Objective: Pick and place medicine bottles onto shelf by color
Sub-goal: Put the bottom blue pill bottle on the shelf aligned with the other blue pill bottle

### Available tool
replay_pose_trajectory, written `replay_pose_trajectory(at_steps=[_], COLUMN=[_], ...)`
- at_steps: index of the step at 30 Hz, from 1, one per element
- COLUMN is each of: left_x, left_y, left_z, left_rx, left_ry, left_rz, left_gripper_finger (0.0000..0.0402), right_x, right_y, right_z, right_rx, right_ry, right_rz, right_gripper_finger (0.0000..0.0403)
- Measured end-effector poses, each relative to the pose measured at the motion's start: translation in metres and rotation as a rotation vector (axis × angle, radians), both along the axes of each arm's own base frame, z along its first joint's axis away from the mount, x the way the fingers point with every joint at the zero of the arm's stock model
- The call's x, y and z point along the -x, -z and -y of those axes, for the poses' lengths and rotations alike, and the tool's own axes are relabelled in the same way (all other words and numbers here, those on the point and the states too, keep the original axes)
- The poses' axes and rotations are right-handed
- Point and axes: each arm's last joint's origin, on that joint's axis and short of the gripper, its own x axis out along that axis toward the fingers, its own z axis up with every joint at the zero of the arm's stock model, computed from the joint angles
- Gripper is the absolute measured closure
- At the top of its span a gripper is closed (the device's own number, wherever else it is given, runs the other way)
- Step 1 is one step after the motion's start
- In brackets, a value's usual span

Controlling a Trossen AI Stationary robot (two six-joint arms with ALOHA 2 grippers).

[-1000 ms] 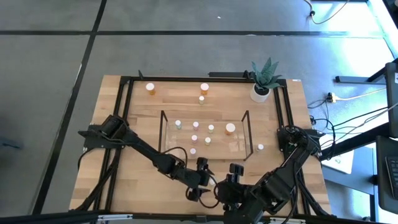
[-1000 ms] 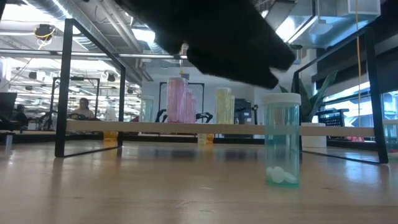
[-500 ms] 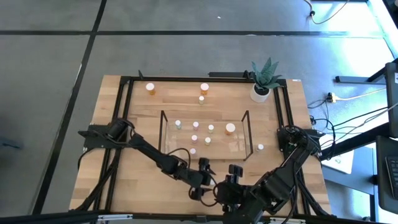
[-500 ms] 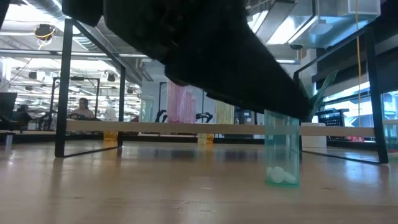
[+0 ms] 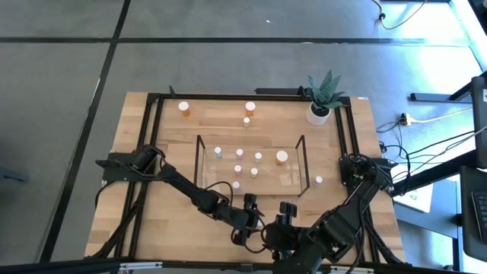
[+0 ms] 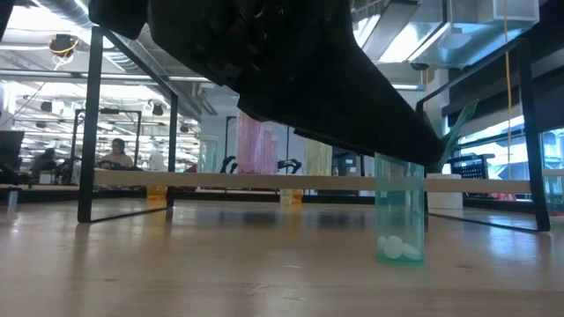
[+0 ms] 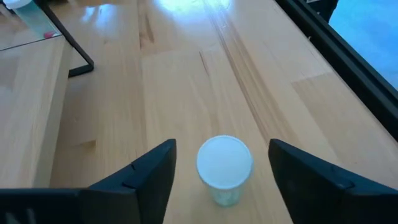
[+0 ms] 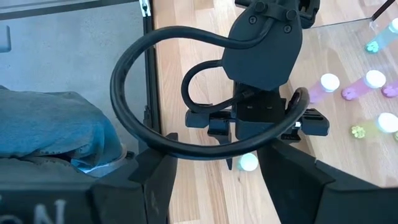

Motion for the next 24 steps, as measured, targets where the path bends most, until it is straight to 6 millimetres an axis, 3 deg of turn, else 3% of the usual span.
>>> replay_pose_trajectory(at_steps=[15,24], left_x=[0.0002,0.0004], left_y=[0.0001,0.0001], left_z=[0.0002,0.0006], left_rx=[-0.002,-0.016], left_ry=[0.000,0.011], left_rz=[-0.001,0.001], left_gripper_finger=[0.0261,0.0294], right_x=[0.0001,0.0001], right_y=[0.0000,0.0000], right_z=[0.0000,0.0000], right_rx=[0.000,0.000], right_ry=[0.000,0.000], right_rz=[0.000,0.000], right_gripper_finger=[0.0184,0.0184])
